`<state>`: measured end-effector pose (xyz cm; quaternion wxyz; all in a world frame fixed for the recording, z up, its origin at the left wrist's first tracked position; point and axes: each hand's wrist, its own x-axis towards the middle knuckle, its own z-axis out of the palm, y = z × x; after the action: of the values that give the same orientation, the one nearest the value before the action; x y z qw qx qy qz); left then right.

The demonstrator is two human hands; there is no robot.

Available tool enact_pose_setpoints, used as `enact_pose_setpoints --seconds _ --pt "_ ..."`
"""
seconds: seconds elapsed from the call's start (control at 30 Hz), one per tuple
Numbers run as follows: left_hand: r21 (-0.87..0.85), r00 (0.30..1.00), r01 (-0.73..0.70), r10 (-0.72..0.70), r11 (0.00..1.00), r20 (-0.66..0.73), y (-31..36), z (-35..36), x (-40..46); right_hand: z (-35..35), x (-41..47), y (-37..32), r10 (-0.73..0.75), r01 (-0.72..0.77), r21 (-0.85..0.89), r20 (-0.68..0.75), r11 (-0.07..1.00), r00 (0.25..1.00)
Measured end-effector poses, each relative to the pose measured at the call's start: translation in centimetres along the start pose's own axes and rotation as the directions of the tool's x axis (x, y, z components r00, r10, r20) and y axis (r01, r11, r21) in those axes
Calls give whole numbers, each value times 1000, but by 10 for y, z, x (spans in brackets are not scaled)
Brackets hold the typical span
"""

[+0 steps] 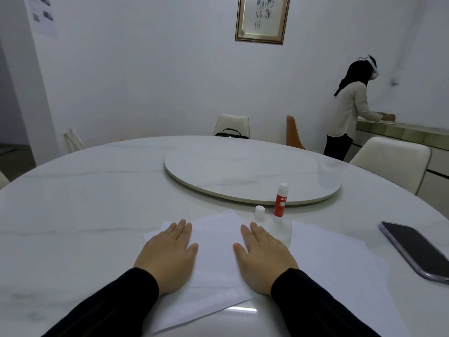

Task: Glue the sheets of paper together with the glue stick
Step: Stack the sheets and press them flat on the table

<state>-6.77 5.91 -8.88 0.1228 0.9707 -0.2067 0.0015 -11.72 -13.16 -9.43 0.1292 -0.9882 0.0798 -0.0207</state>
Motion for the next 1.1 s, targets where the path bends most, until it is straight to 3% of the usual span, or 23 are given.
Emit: enact_pose_setpoints --seconds 0.43,0.67,0.77,0.83,0.9,1.0,1.1 --pt "40 997 62 -61 997 -38 -7 -1 -3 -10 3 6 25 -27 -14 -100 1000 995" --pt "6 994 97 -97 995 -45 -6 3 -1 -23 9 4 143 -92 295 -156 951 977" --pt "-2 994 96 -96 995 -53 -7 3 -1 -26 7 6 234 -93 611 -154 787 960" --pt "-1 994 97 -97 995 -59 -7 3 -1 -27 6 6 234 -50 691 -175 721 956" --pt "3 993 97 -97 995 -62 -7 3 -1 -28 4 5 214 -13 671 -218 741 952" --pt "5 993 101 -100 995 -61 -6 3 -2 -28 3 3 164 10 515 -292 857 942" --pt "2 993 106 -105 994 -59 -6 3 -2 -26 2 4 147 42 515 -322 856 935"
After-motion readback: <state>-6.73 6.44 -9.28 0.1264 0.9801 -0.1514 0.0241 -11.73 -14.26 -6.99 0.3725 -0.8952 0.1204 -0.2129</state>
